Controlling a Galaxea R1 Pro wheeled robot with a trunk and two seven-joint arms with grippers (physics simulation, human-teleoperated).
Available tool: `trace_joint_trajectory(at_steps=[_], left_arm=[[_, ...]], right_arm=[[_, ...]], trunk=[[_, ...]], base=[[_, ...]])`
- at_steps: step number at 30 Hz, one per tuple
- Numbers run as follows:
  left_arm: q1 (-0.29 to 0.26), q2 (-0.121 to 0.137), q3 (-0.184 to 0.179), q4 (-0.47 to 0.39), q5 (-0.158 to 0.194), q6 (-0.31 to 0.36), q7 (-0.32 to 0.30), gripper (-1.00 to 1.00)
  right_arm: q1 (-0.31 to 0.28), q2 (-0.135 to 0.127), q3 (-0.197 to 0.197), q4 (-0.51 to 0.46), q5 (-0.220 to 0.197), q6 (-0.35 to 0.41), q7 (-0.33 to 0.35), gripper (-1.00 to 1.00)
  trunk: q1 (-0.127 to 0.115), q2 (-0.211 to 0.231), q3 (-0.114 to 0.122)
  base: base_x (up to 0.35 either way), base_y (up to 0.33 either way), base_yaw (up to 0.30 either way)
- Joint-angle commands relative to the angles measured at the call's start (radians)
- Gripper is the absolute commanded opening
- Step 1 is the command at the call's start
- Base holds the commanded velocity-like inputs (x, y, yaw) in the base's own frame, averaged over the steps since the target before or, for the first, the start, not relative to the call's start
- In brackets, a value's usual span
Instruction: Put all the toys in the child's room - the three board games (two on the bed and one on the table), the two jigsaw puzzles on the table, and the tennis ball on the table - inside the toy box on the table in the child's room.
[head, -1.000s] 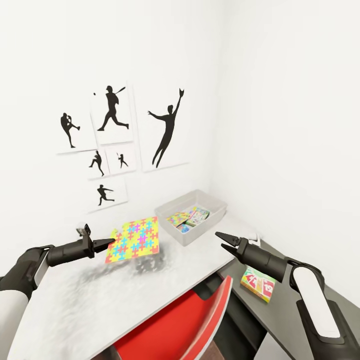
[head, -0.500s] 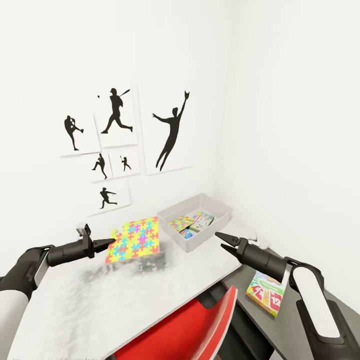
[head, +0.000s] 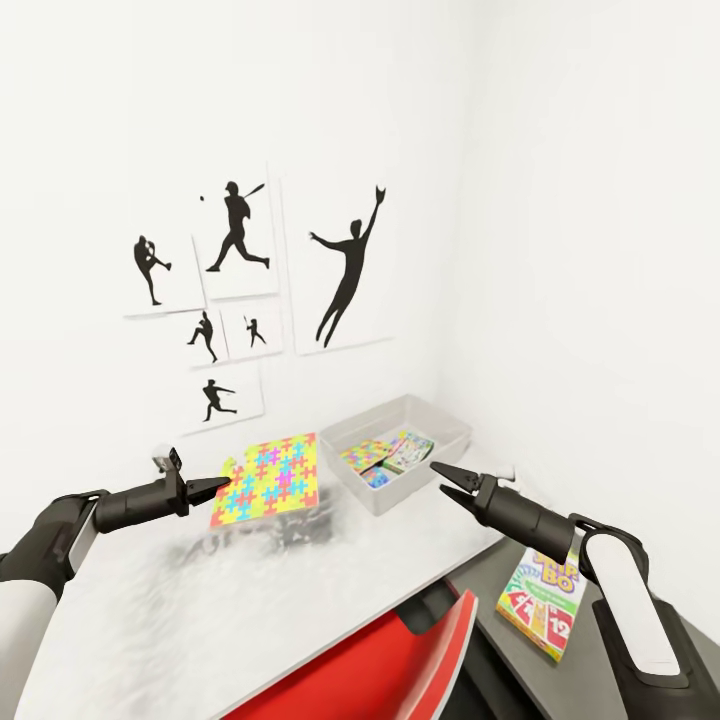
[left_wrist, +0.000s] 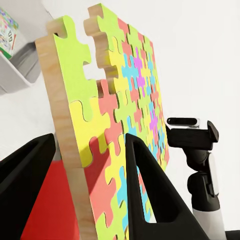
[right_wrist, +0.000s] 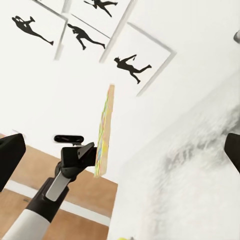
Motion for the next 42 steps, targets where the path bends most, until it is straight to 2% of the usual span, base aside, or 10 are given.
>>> trace_joint_trajectory(at_steps=[1,11,35,42], left_arm=[[-0.001,0.000,0.001,0.000,0.000,0.011,-0.004,-1.00],[-0.001,0.000,0.001,0.000,0.000,0.010,-0.004,-1.00],[-0.001,0.000,0.001,0.000,0.000,0.010,-0.004,-1.00],[-0.001,0.007,0.007,0.002,0.002,0.012,-0.007,-1.00]], right_arm=[[-0.001,0.000,-0.001,0.000,0.010,0.004,0.011,1.00],[-0.001,0.000,-0.001,0.000,0.009,-0.017,0.013,1.00],[-0.001,0.000,0.000,0.000,0.008,-0.019,0.013,1.00],[-0.001,0.000,-0.001,0.000,0.008,-0.018,0.013,1.00]], trunk=[[0.001,-0.002,-0.001],[0.001,-0.002,0.010],[0.001,-0.002,0.010],[0.001,-0.002,0.010]], base=[[0.024,-0.016,0.002],[0.075,-0.003,0.000],[0.071,-0.015,0.000],[0.009,0.000,0.000]])
